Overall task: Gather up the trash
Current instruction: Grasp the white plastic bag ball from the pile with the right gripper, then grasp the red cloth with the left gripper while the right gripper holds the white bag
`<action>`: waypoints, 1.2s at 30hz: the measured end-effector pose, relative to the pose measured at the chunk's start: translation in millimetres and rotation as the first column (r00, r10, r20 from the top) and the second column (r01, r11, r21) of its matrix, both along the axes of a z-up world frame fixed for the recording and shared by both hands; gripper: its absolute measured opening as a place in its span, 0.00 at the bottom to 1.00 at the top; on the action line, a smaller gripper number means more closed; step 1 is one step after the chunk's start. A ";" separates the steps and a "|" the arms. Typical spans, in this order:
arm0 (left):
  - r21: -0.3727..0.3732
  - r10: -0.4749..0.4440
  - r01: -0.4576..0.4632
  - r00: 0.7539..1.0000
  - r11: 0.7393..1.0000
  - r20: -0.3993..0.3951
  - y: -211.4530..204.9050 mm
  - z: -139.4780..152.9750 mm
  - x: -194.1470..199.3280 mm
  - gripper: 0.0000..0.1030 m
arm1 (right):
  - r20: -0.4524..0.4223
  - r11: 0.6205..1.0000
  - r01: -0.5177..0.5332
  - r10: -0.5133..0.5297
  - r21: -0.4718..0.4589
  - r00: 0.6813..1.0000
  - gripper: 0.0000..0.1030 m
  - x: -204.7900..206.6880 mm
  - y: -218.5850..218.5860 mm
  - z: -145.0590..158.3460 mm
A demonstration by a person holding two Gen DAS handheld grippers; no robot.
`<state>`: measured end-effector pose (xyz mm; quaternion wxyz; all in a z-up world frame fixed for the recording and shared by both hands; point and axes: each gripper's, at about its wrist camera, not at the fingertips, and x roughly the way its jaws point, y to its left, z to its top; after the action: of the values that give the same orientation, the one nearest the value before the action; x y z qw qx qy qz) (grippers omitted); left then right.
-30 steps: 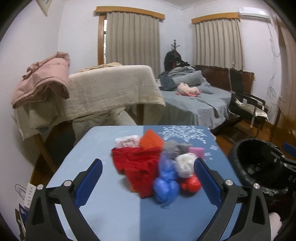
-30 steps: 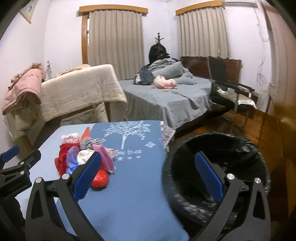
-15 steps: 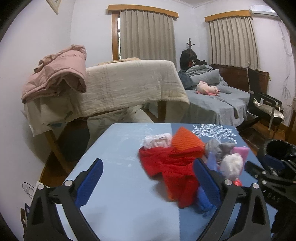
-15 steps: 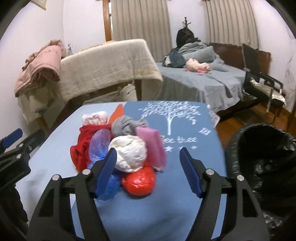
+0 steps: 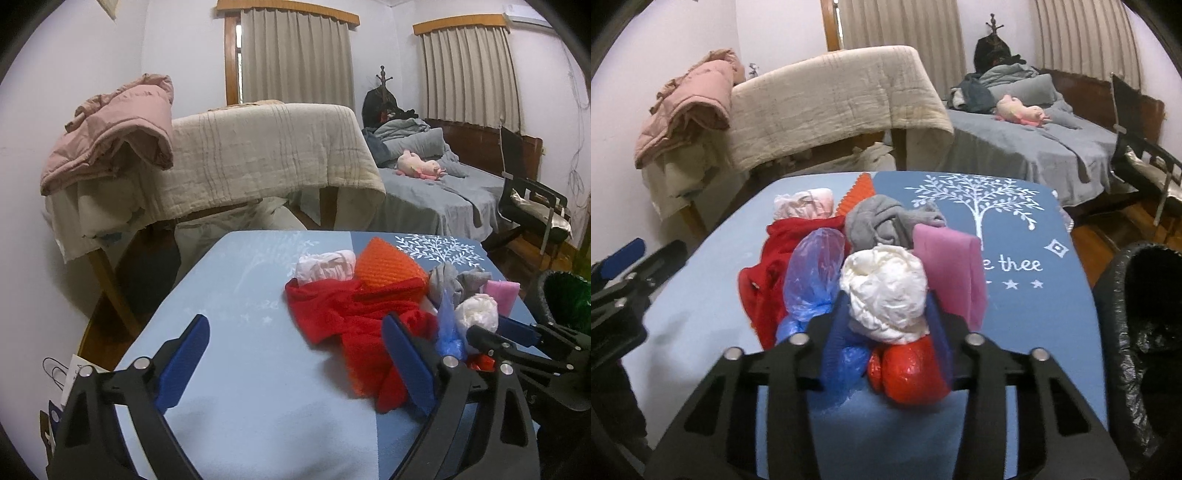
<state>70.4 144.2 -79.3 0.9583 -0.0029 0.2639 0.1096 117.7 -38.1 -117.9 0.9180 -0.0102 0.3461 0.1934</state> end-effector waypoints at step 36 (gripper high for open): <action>-0.016 -0.198 0.198 0.980 0.980 -0.022 -49.0 -28.7 24.3 0.07 | 0.033 0.999 0.041 -0.042 0.034 0.999 0.28 -26.0 -48.0 15.8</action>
<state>94.6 95.2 -108.0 0.9613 0.0180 0.2747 0.0120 91.7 -86.1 -102.2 0.9275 0.0089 0.3277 0.1796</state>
